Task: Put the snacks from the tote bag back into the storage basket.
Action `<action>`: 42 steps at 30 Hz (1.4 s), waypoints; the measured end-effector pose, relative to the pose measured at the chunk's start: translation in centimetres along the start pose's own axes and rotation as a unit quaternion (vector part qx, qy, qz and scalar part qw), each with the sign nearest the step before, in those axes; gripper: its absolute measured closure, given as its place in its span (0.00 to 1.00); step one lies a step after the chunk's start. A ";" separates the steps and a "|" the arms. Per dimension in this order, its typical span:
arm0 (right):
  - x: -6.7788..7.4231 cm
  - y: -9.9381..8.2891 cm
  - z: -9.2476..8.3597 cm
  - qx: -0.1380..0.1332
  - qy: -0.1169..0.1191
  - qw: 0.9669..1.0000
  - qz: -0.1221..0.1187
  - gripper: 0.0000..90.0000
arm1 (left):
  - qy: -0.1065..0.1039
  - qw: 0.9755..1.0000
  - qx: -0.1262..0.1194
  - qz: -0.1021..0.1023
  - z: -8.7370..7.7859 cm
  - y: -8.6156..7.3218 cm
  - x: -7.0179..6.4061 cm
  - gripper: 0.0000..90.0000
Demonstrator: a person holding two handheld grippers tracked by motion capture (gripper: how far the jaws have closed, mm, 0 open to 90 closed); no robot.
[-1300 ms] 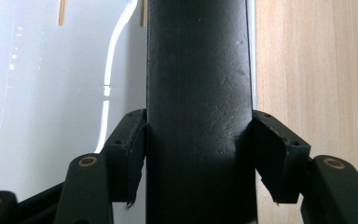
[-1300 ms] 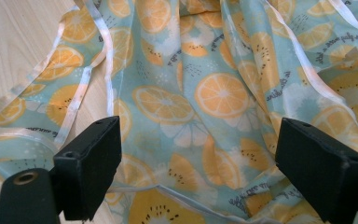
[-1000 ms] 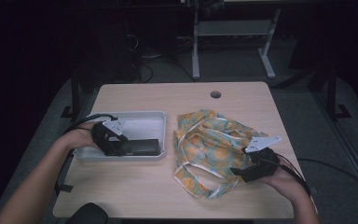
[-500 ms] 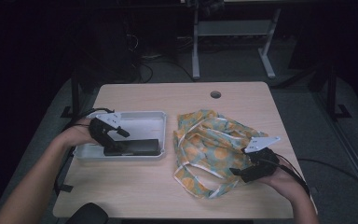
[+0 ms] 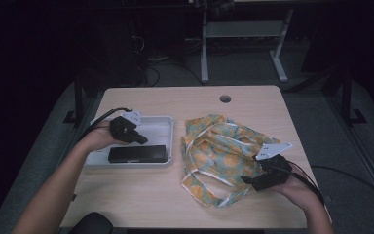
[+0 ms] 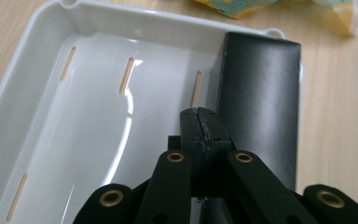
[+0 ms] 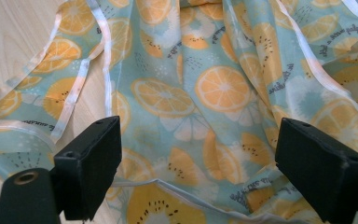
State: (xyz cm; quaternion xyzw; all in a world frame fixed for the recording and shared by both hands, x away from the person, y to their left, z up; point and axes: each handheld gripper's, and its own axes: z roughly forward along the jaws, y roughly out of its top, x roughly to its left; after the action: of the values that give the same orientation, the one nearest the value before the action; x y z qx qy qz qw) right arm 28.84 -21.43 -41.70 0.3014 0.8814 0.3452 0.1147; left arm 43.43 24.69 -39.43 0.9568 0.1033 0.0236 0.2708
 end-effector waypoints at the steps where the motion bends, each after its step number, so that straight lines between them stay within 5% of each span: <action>1: 0.0 0.0 0.0 0.000 0.000 1.000 0.000 0.16 | -0.001 1.000 0.003 0.001 0.2 0.2 0.0 1.00; 11: 0.0 -0.1 -0.1 0.002 0.001 1.000 -0.001 0.16 | -0.019 1.000 0.010 0.009 1.0 0.8 -0.5 1.00; 21: 0.1 0.2 0.0 -0.002 0.004 1.000 -0.008 0.16 | 0.015 1.000 -0.016 -0.019 -1.4 0.6 -1.1 0.92; 35: -0.9 2.7 0.4 -0.020 0.026 0.999 -0.039 0.16 | 0.061 0.993 -0.048 -0.084 -4.9 -1.5 -5.5 0.53; 42: -0.7 2.9 0.0 -0.029 0.030 0.998 -0.047 0.16 | 0.086 0.990 -0.052 -0.104 -6.2 -3.1 -8.1 0.47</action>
State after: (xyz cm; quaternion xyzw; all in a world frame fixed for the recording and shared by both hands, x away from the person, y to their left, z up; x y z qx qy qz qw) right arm 30.75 -20.17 -39.73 0.2461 0.8873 0.3733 0.1132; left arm 34.31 28.72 -35.68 0.9199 0.2234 0.0830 0.3114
